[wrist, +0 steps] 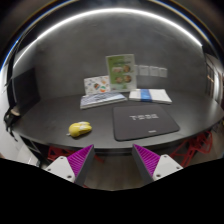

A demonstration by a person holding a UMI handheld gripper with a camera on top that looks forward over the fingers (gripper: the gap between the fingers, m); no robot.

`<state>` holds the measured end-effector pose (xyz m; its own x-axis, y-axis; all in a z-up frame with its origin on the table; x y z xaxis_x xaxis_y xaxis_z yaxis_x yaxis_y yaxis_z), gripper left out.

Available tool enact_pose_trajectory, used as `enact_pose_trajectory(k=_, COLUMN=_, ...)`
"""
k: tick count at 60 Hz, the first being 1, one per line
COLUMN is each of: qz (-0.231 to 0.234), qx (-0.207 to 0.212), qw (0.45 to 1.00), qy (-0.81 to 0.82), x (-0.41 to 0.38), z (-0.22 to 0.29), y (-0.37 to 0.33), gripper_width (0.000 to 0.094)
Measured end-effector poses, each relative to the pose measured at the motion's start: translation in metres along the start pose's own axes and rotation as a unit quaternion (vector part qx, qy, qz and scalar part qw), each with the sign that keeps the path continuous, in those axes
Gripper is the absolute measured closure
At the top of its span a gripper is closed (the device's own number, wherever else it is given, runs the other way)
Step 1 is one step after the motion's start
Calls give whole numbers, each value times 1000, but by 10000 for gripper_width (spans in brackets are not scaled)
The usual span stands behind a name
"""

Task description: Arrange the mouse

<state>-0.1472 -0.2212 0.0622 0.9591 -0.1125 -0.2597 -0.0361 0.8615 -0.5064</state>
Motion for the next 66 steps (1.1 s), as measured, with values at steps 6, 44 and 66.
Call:
enact_pose_trajectory(k=6, qz=64, qx=-21, qw=998, qy=-20, x=-29, z=-16, y=15, gripper_width=114)
enact_pose_trajectory(k=44, qz=105, qx=-10, qw=991, qy=-86, x=-166, z=-27, y=164, gripper_width=97)
enact_pose_trajectory(k=66, qz=45, qx=23, qw=998, qy=-43, x=-220, z=-23, y=202, gripper_width=509)
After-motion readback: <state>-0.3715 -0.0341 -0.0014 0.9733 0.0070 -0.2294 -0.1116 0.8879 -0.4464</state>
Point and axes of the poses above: the point between the fingertips, and its own axes, seen from behind it with the camera up: x to the right, z up, y forward, the way the camera looks, the point moved 2 cm from there along -y, backward, against the way the camera looks, and after that the axes turned 14 degrees about y, right-handed, at the moved point
